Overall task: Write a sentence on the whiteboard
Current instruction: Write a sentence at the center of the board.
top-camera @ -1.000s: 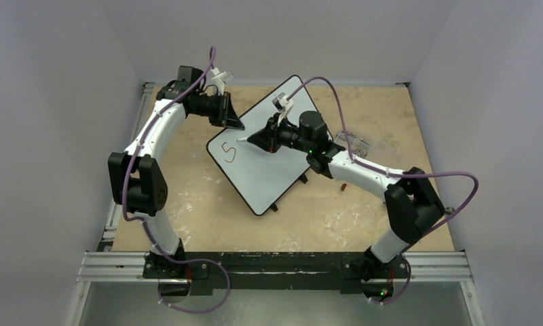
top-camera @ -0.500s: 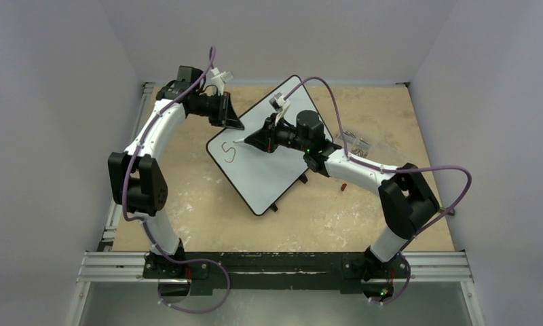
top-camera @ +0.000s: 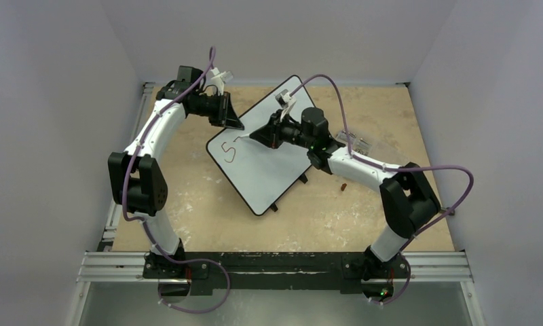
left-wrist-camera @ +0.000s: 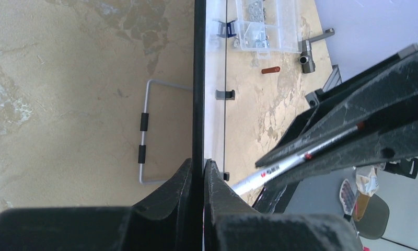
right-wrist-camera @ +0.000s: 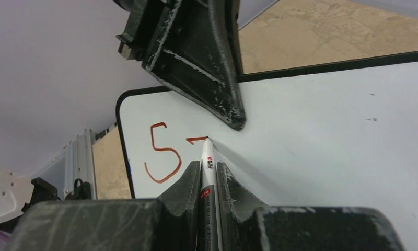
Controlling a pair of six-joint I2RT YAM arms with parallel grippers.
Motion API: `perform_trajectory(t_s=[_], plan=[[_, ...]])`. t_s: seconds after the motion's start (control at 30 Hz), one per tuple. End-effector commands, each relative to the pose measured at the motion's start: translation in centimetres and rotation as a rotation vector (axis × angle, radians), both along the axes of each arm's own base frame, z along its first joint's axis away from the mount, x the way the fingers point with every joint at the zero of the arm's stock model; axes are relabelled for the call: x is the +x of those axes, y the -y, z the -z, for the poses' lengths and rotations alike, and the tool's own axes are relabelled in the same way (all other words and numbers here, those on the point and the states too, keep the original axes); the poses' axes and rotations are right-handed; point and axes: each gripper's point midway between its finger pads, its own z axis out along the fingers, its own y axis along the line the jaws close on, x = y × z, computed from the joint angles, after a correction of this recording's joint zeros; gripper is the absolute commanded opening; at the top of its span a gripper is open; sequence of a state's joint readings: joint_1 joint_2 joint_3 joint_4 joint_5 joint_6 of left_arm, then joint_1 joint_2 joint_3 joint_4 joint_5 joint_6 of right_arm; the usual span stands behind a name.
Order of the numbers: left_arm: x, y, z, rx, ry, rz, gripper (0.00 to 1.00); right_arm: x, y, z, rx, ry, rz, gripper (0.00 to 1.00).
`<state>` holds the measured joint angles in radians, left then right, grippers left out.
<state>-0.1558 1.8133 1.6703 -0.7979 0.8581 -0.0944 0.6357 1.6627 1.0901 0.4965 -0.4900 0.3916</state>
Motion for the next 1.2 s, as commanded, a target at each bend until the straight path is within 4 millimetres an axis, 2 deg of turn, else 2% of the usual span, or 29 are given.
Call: perform_trajectory(t_s=[0.0, 0.13, 0.3, 0.63, 1.17], plan=[[0.3, -0.1, -2.5, 0.005, 0.13, 0.01, 0.0, 2.1, 1.8, -0.2, -0.012, 0.014, 0.082, 0.0], [0.3, -0.1, -2.5, 0.004, 0.129, 0.01, 0.0, 2.6, 2.1, -0.1, -0.024, 0.013, 0.092, 0.0], [0.3, 0.0, -2.5, 0.005, 0.13, 0.011, 0.0, 2.3, 2.0, -0.6, -0.024, 0.021, 0.072, 0.0], [0.2, 0.0, -2.5, 0.006, 0.131, 0.011, 0.0, 1.0, 2.1, -4.0, 0.022, 0.066, 0.034, 0.0], [0.1, 0.1, -2.9, -0.002, 0.14, 0.014, 0.0, 0.3, 0.0, -6.5, 0.083, 0.078, -0.04, 0.0]])
